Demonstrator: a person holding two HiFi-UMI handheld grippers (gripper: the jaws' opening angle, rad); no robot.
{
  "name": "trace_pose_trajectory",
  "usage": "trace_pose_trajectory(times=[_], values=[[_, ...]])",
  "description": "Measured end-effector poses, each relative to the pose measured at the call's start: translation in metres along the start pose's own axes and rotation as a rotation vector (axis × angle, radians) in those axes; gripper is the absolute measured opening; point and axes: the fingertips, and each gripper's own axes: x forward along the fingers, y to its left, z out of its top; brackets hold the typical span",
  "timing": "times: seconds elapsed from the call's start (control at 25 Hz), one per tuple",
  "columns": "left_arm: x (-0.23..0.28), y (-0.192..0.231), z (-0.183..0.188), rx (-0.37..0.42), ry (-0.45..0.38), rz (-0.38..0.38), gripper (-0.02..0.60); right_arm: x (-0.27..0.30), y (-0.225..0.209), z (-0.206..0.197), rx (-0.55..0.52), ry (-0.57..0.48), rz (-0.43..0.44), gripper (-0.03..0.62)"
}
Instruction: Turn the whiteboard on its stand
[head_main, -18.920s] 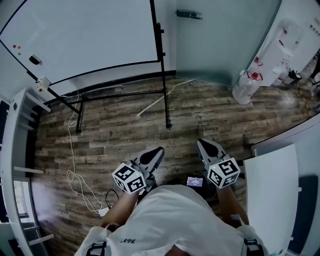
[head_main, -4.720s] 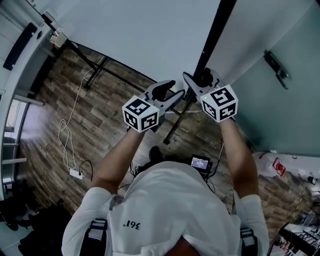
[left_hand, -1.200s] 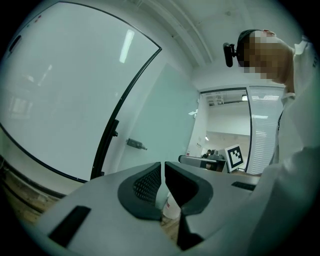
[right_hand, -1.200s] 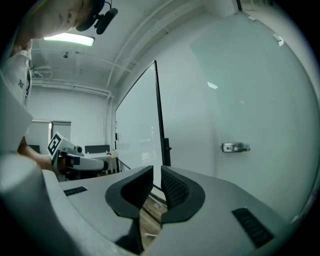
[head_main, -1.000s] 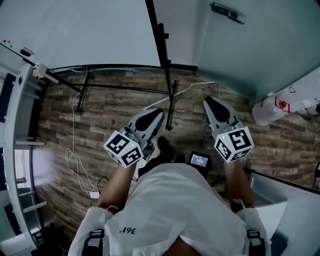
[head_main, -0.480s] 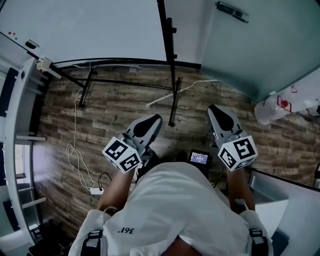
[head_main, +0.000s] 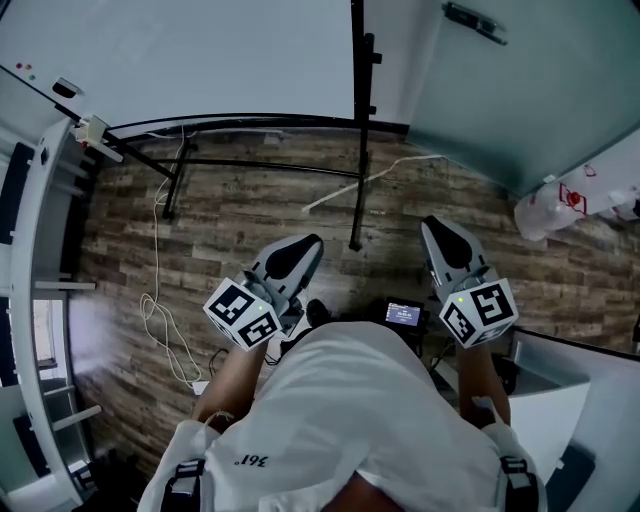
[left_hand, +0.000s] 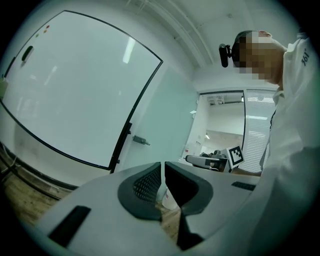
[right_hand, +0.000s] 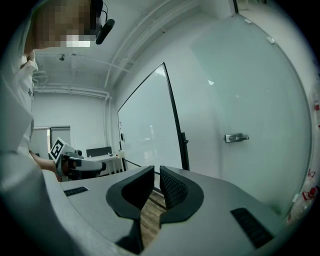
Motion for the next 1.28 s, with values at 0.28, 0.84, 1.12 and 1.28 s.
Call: trace_pose_trajectory(times=[0.28,0.84,1.12,1.28], values=[[-0.021,0.013,0.001,-0.002,0.012,-0.027,0.031,0.003,0.024,-0.003,-0.014,0.013,-0.061,0.049],[-0.034,0.015,-0.004,-0.030,0.031,-0.061,0.031,-0.001,0.043,-0.001,-0.023,-0.007,-0.121,0.026],[-0.031,0.010,-0.009,-0.037,0.038,-0.071,0.031,-0.001,0.041,-0.001,-0.049,0.004,-0.115,0.026],[-0.026,0.005,-0.012,-0.041,0.044,-0.069,0.031,-0.001,0.037,0.000,-0.059,0.005,-0.112,0.025]])
